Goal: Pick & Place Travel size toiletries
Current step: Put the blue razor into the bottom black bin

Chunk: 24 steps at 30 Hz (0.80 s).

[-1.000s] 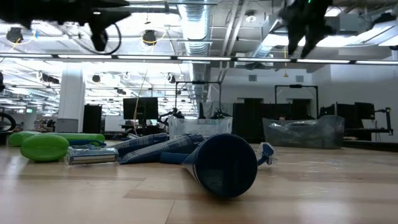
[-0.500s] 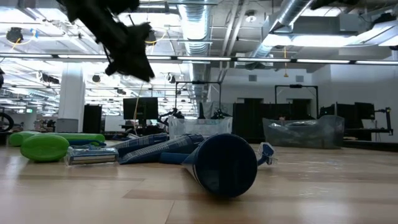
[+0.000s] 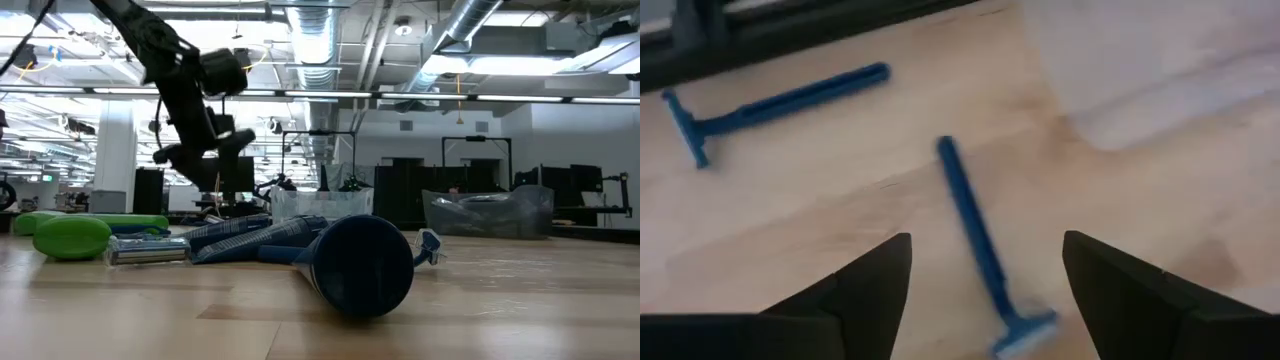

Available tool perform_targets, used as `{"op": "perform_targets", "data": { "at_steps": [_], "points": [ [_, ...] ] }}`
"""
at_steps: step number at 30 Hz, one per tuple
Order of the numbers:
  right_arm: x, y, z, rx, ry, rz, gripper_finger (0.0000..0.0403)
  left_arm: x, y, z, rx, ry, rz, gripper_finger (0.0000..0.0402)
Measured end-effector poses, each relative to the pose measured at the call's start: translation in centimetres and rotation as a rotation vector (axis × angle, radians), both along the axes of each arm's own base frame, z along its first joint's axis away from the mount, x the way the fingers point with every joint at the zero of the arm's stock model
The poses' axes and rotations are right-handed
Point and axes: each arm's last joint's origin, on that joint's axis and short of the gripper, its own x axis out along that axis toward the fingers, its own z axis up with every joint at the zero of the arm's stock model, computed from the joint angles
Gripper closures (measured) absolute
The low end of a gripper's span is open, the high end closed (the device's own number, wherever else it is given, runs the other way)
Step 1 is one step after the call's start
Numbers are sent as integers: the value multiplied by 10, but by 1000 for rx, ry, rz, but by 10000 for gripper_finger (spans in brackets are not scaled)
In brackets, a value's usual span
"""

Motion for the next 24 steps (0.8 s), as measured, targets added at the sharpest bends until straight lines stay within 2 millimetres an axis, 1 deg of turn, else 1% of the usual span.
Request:
{"op": "perform_targets", "data": {
  "at_steps": [3,9,16,21,24],
  "points": [
    [0,0,1,1,-7,1,218,4,3,-12,-22,25,10,155],
    [0,0,1,1,-6,1,227,16,2,-24,-10,15,-11,176],
    [0,0,0,1,-6,1,232,17,5,-41,-29,77,6,194],
    [0,0,0,1,-6,1,231,19,5,-55,-75,102,-7,207],
    [0,0,0,2,-6,2,233,21,4,-58,-80,110,-8,228]
  ]
}}
